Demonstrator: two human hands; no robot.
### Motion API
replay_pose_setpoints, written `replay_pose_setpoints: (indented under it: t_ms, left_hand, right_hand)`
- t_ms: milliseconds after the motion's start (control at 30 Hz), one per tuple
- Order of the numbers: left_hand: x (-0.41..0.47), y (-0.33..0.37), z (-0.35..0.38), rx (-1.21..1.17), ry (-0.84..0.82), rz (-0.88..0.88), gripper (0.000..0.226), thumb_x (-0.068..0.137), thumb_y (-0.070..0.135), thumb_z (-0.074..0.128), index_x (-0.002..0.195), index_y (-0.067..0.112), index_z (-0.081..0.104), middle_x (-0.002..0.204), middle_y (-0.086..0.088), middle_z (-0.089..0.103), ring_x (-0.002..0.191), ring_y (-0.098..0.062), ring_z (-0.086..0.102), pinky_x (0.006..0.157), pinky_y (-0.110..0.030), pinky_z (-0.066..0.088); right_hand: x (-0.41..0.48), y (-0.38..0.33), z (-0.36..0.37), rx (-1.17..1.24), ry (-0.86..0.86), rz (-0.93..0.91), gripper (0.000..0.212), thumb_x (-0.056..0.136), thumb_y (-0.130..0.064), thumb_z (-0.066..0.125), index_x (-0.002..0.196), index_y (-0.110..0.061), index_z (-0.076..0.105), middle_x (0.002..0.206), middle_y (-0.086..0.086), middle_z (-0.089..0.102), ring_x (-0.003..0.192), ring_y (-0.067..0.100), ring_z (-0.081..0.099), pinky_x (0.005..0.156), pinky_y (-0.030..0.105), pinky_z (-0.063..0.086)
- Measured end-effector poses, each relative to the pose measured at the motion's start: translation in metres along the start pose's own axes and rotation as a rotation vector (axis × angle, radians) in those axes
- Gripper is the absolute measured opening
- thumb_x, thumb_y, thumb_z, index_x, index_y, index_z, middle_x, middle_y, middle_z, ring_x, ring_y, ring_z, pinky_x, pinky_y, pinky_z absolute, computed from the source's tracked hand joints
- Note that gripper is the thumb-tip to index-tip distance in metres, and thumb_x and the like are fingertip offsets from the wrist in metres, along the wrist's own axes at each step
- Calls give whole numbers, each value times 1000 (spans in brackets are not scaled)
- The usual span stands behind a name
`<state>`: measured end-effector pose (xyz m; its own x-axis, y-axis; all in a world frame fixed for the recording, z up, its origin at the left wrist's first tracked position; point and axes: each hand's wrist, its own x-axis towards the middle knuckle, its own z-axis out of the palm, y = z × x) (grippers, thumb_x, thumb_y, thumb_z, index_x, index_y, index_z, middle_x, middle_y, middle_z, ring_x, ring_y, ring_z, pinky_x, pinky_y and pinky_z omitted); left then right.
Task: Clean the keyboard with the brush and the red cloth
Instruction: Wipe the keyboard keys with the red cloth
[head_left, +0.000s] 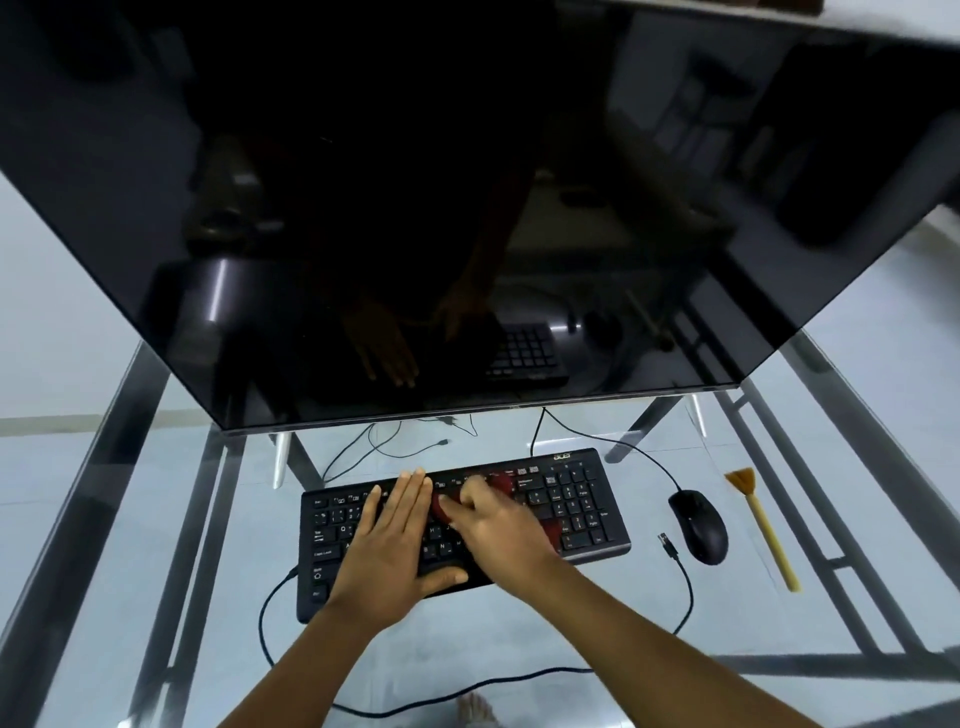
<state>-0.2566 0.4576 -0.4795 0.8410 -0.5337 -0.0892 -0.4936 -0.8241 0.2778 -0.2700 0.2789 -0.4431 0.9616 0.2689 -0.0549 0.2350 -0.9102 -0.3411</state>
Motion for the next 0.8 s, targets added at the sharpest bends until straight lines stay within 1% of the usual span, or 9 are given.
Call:
replay_pose_setpoints:
  t_ms: [67,133,233,300,367,400,500,700,800]
  left_hand:
    - [1,3,0,-7,-16,-2,109,78,87,31,151,6,21,159,-6,18,148,-18,11,115,-43,6]
    - [1,2,-1,2,-26,-5,111,77,88,31,151,5,21,158,-7,19,147,-19,13,115,-44,5]
    - [0,-4,-8,14,-6,-30,116,73,91,29,152,7,18,159,-7,17,148,-19,10,115,-46,1]
    - [-6,-12,-14,-20,37,-96,123,67,94,32,152,7,16,160,-6,13,148,-18,5,116,-48,-3]
    - [-17,-28,-19,-67,73,-190,129,62,97,33,153,8,11,161,-4,5,148,-16,-1,118,-46,-8]
    - [-23,-37,-21,-86,74,-231,132,59,98,34,153,9,6,161,-2,0,148,-15,-6,118,-46,-10]
    - [-41,-56,-23,-146,37,-288,137,54,100,33,153,13,-6,159,3,-13,146,-12,-16,117,-47,-11]
    - [-56,-69,-21,-279,52,-273,132,58,95,44,152,19,-11,159,8,-17,144,-4,-19,118,-46,-6]
    - [-55,-68,-21,-318,84,-261,131,59,93,46,152,20,-9,159,9,-15,144,-2,-19,118,-43,-7]
  right_hand:
    - [5,18,-5,10,80,79,21,95,-46,46,98,-26,51,94,-5,58,80,18,60,63,31,44]
    - [11,29,-13,22,103,207,21,97,-44,43,103,-28,55,97,-9,53,77,14,57,69,32,48]
    - [6,13,-17,69,55,104,23,98,-37,44,110,-21,56,99,-3,57,82,13,58,65,27,43]
    - [-4,8,-19,23,-30,-39,25,98,-39,48,110,-20,57,93,-3,57,72,9,54,56,25,37]
    - [-8,25,-26,11,13,12,22,97,-41,50,106,-22,58,87,-3,59,58,10,51,48,27,40]
    - [-7,36,-32,22,62,116,21,96,-40,51,107,-24,60,85,-4,58,55,11,52,48,28,46]
    - [7,43,-38,40,123,246,29,96,-31,53,124,-31,63,100,-1,52,72,16,62,74,25,56]
    - [37,-6,-15,52,16,78,29,97,-23,55,125,-29,61,94,-11,42,63,6,48,64,12,51]
    - [34,22,-19,-15,-13,89,29,96,-24,56,123,-34,60,83,-16,35,63,1,45,65,18,57]
